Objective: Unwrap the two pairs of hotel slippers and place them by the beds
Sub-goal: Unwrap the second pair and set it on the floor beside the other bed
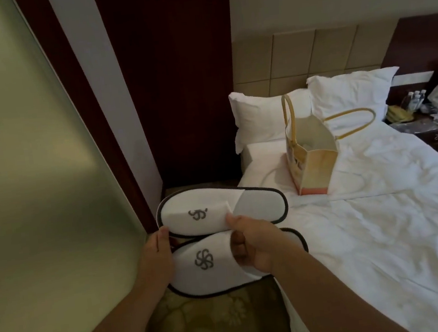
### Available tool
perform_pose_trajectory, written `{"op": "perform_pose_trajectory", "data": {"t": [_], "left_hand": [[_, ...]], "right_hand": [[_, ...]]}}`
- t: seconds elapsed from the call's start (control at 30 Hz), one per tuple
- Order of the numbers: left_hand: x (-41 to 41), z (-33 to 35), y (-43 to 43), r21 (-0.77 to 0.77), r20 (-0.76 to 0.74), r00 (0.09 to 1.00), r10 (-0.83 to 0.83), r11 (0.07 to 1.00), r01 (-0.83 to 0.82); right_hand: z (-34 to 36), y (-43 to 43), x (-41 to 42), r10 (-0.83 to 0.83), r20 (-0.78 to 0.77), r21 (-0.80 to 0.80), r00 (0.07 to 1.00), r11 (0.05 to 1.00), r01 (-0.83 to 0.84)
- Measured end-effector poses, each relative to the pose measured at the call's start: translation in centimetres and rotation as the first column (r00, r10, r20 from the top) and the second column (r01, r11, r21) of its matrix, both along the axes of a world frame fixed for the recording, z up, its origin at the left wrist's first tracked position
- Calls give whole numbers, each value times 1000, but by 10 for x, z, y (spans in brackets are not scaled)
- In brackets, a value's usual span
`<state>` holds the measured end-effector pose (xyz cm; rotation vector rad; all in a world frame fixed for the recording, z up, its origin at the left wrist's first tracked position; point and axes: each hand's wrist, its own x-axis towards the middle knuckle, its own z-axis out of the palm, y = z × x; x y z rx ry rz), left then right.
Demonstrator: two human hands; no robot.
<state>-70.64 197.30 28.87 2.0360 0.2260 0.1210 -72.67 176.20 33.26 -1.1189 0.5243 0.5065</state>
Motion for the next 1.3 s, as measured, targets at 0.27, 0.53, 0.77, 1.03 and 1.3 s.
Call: {"op": "perform_pose_trajectory", "data": {"t": [0.27,0.53,0.77,1.03,1.3], "left_hand": [[77,-66,-12,59,-211,978,3,998,9],[138,-139,-2,15,-394,917,-70,996,83],[201,-213,20,-87,-586,794,-161,987,136],[221,-349,20,12,-715,677,-171,966,257],[211,-547,-14,38,-795,604,-54,989,140]], "right_hand": [[-62,-5,78,-152,-128,17,980,988,156],[-136,11,128,-260,-286,-66,923,966,251],[-220,36,165,-345,-390,-44,854,933,356],[-375,24,182,-278,-545,-99,791,958,269],[-587,-6,196,-226,-635,-166,738,974,156]]}}
